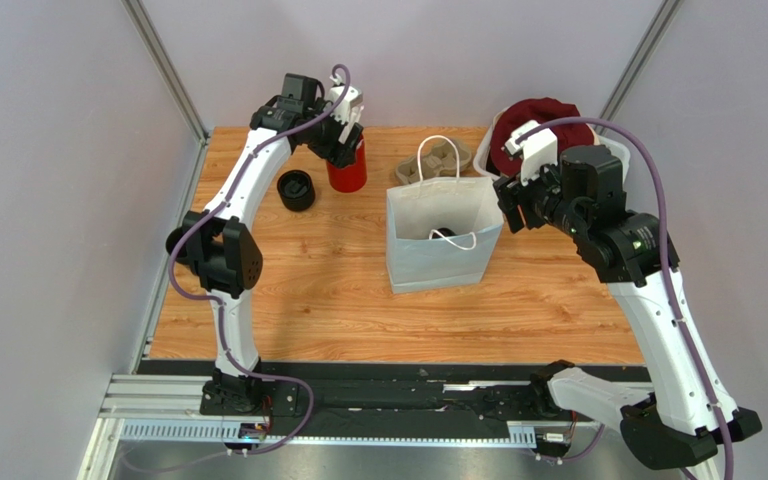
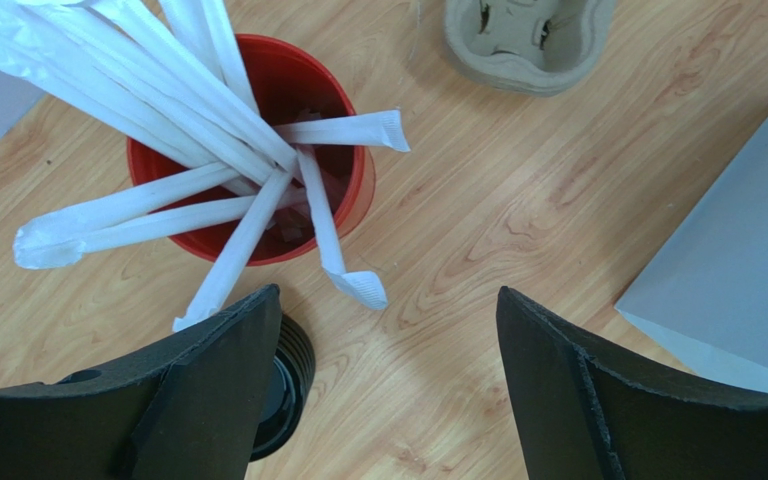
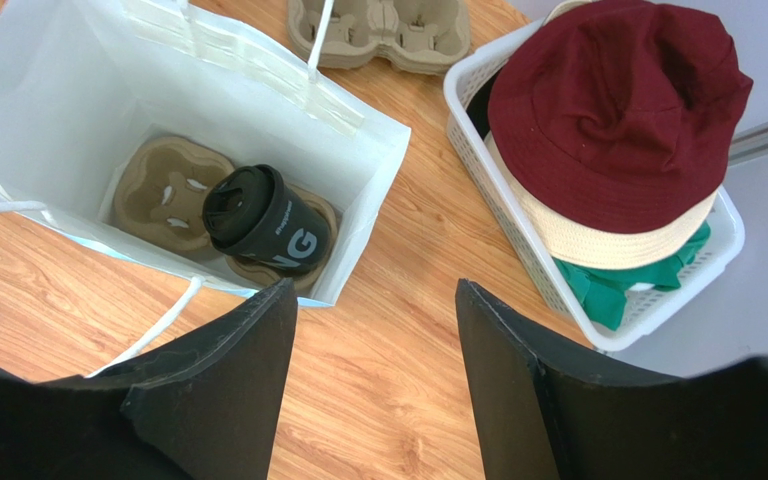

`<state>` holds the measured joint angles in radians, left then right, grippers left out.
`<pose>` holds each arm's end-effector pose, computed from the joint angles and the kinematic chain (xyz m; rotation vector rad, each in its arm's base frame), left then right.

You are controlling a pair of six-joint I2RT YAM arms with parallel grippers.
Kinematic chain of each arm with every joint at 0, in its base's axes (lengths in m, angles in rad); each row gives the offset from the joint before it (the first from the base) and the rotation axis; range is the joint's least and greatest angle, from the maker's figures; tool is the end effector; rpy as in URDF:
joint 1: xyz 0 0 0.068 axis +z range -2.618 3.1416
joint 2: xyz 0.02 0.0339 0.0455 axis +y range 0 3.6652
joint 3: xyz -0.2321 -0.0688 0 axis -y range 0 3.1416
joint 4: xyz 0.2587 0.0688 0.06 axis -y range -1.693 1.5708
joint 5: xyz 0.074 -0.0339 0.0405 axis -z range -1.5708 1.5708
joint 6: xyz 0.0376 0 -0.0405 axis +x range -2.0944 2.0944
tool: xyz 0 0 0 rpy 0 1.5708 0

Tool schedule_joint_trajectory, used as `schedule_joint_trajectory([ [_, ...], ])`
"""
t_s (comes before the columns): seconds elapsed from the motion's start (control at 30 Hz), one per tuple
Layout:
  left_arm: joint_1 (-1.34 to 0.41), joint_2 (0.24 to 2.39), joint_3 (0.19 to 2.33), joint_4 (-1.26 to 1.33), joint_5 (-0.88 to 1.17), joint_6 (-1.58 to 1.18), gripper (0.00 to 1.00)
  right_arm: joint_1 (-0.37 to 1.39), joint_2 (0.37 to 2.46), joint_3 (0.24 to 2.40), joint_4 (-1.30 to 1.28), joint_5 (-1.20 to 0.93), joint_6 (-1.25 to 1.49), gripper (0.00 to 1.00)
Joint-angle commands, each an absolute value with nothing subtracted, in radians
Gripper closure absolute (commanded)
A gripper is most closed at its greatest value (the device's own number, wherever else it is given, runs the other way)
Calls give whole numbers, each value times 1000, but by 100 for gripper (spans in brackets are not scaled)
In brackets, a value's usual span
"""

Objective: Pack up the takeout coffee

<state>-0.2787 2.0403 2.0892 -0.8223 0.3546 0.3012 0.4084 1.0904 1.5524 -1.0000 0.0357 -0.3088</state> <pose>0.4374 -0.1387 0.3167 0.8283 2.1657 -0.4033 0.1964 0.0835 0.4312 -0.7200 1.9818 0.0220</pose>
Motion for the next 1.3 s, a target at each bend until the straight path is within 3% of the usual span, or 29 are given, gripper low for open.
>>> schedule_joint_trajectory([
  [0.0,-275,2028,2105,-741,341,302,14,380,1052,1528,-936,-46,-314,35],
  [0.33,-275,2111,2175,-753,353,291,25,364,1031,1513,-934,-78,-313,35],
  [0.43,-275,2123,2181,-755,350,293,38,360,1029,1517,-934,-89,-311,35],
  [0.53,-275,2129,2183,-756,341,298,40,357,1031,1519,-934,-98,-307,35],
  [0.8,-275,2137,2183,-753,327,304,62,350,1028,1517,-934,-110,-302,35],
  [0.93,-275,2137,2175,-755,324,305,64,348,1022,1516,-934,-115,-302,35],
  [1.27,-275,2115,2174,-773,295,308,92,344,1012,1516,-934,-115,-298,35],
])
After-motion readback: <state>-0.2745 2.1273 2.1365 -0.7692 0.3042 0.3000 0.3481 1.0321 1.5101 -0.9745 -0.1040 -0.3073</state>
